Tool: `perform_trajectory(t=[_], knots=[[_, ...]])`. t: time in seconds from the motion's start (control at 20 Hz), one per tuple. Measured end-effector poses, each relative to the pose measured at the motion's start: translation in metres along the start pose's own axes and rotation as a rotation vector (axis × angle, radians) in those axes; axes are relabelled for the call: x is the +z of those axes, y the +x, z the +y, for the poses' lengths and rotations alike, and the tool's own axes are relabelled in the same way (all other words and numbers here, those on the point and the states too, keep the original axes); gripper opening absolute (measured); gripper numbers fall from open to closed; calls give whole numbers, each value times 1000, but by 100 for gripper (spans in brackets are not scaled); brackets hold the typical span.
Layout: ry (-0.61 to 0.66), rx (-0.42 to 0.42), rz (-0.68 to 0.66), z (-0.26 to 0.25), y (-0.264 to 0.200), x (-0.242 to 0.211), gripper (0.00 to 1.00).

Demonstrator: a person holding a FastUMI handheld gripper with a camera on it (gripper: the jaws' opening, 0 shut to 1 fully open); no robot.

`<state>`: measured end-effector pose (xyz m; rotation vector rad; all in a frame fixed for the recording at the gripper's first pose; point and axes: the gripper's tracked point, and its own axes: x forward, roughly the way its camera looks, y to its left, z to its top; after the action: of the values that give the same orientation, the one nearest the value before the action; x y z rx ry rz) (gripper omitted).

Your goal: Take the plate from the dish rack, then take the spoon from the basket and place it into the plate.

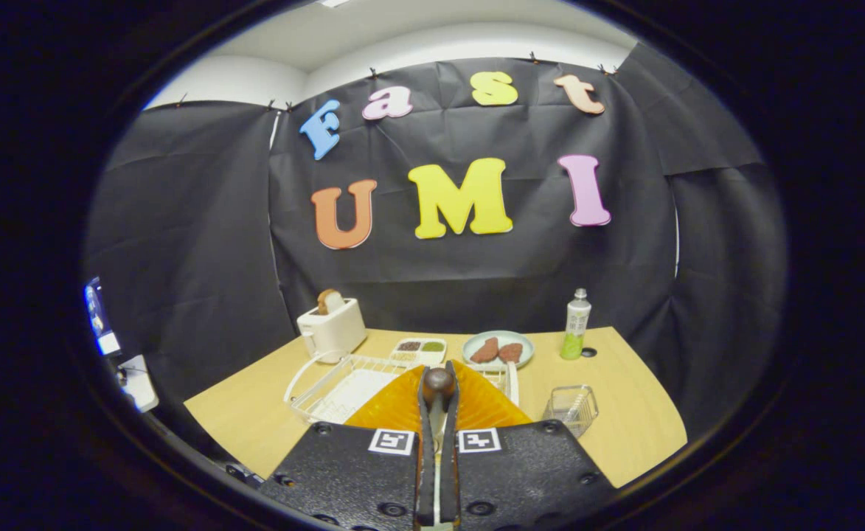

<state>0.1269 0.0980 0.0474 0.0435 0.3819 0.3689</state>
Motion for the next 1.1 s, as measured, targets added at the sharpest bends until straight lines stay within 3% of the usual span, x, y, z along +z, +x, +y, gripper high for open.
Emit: perform_trajectory(t=[0.65, 0.95, 1.1], knots=[[126, 51, 161, 23, 25, -129, 8], [148, 91, 151, 35, 26, -148, 9], [155, 61, 159, 21, 26, -153, 18]])
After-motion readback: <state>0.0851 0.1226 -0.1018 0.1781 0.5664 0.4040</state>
